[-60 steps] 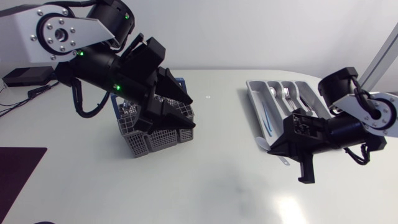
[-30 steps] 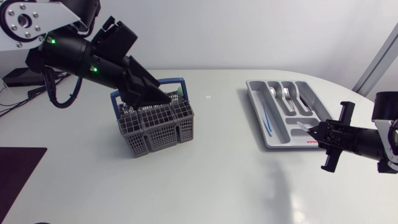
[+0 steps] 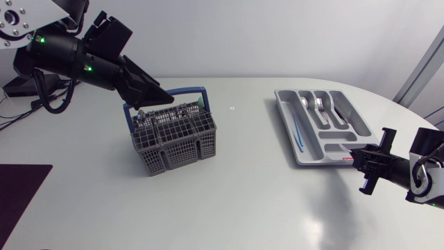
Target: Unload the cutlery basket into the drawer organizer.
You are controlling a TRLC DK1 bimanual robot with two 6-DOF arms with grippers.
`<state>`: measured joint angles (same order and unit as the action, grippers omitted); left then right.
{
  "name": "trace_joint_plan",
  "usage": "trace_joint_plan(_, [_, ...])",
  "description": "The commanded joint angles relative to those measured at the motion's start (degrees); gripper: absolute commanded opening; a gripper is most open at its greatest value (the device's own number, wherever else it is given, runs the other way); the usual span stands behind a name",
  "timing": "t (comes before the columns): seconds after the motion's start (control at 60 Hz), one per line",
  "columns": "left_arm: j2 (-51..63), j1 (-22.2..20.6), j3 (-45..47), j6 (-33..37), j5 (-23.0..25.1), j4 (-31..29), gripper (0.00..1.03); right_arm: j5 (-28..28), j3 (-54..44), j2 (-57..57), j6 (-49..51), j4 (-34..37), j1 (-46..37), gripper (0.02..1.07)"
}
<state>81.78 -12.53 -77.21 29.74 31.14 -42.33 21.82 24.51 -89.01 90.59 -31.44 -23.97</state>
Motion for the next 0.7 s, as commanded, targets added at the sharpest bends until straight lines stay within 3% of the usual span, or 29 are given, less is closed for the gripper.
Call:
trace_joint_plan(0.0, [-0.30, 0.14, -0.57, -1.26, -0.02, -0.21, 0.90, 0.15, -0.78, -2.48, 2.58, -2.92, -0.03, 0.11])
trace_joint_plan(0.317, [-0.83, -0.12, 0.57, -0.82, -0.02, -0.13, 0.90, -2.58, 3.35, -13.64, 3.81, -13.30, -0.82, 0.13])
trace_joint_plan(0.467, [-1.09, -0.38, 0.66, -0.73, -0.02, -0.13, 0.90, -2.66, 5.02, -14.96, 3.28, -13.82, -1.52, 0.15])
trace_joint_plan(0.517, [-1.09, -0.47, 0.74, -0.56, -0.02, -0.04, 0.90, -2.75, 4.93, -14.87, 3.19, -14.00, -1.61, 0.25])
trace_joint_plan(0.6, [-1.18, -0.74, 0.66, -0.56, -0.02, -0.04, 0.90, -2.93, 4.58, -14.52, 2.67, -14.70, -1.70, 0.61])
trace_joint_plan(0.683, [-1.18, -0.91, 0.39, -0.56, -0.02, -0.04, 0.90, -3.02, 3.96, -13.47, 2.31, -14.79, -1.70, 0.83])
